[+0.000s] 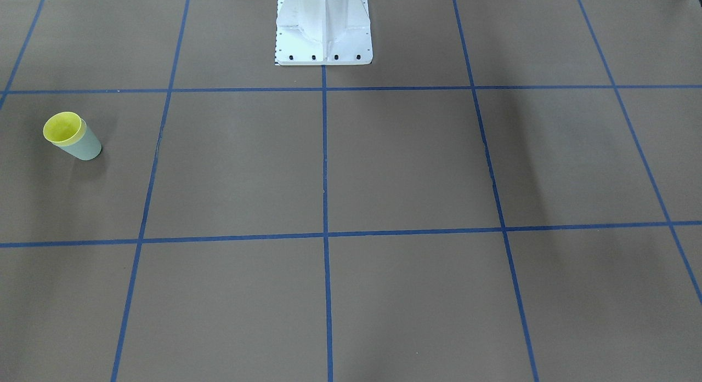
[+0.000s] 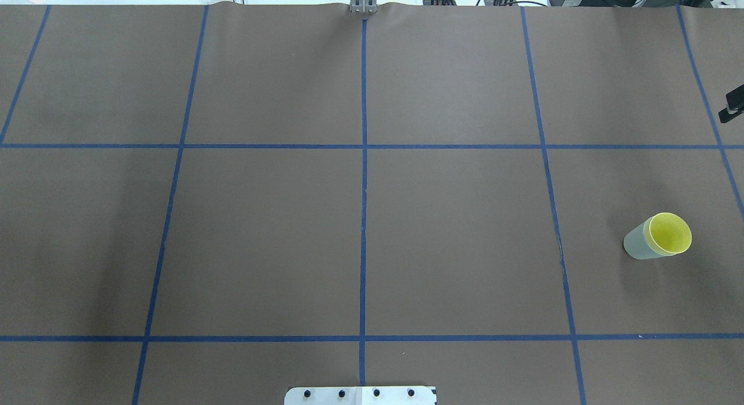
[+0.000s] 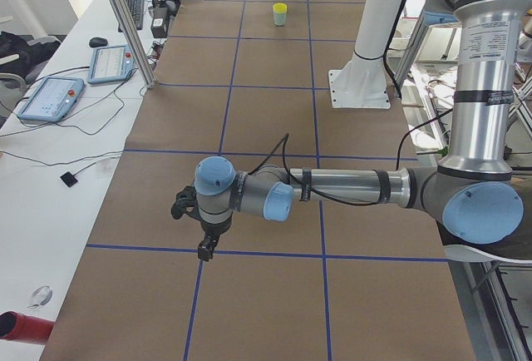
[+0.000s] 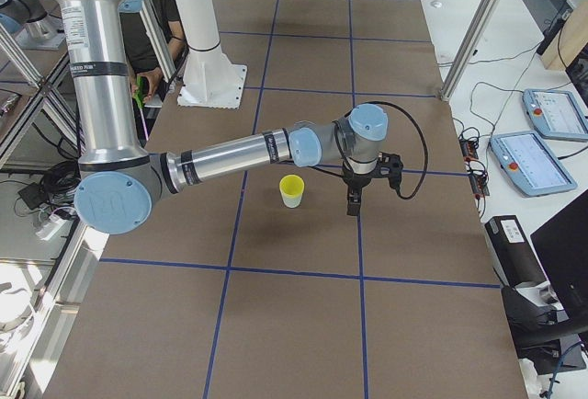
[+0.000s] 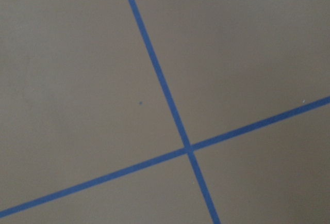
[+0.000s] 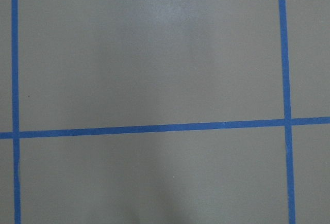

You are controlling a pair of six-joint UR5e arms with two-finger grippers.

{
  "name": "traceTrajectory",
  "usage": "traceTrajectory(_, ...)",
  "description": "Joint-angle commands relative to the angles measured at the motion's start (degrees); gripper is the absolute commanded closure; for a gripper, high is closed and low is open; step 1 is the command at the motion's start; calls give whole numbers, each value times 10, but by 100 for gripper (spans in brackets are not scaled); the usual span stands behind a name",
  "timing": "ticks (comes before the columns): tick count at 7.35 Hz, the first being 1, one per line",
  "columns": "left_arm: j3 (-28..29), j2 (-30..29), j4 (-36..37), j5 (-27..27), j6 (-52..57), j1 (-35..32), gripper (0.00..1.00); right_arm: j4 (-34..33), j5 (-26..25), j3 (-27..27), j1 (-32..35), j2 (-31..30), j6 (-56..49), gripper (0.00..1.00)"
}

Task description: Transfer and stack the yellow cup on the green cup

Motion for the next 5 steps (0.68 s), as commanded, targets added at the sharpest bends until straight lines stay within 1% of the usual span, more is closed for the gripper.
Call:
traceTrajectory(1,-34,50,-15,-4,-46,0,0,0,0,1,0,-5,-20,0)
traceTrajectory(2,-37,53,-17,-4,-46,0,0,-5,0,2,0,-6,-17,0)
traceTrajectory(3,-33,53,-17,-7,-45,1,0,7,-3,-10,0,-17,-25,0)
traceTrajectory(4,-41,54,-12,-51,-46,1,0,15,-5,-6,0,-19,-23,0)
traceTrajectory(5,-39,52,-14,-59,-46,2,0,16,-2,-12,0,-21,-18,0)
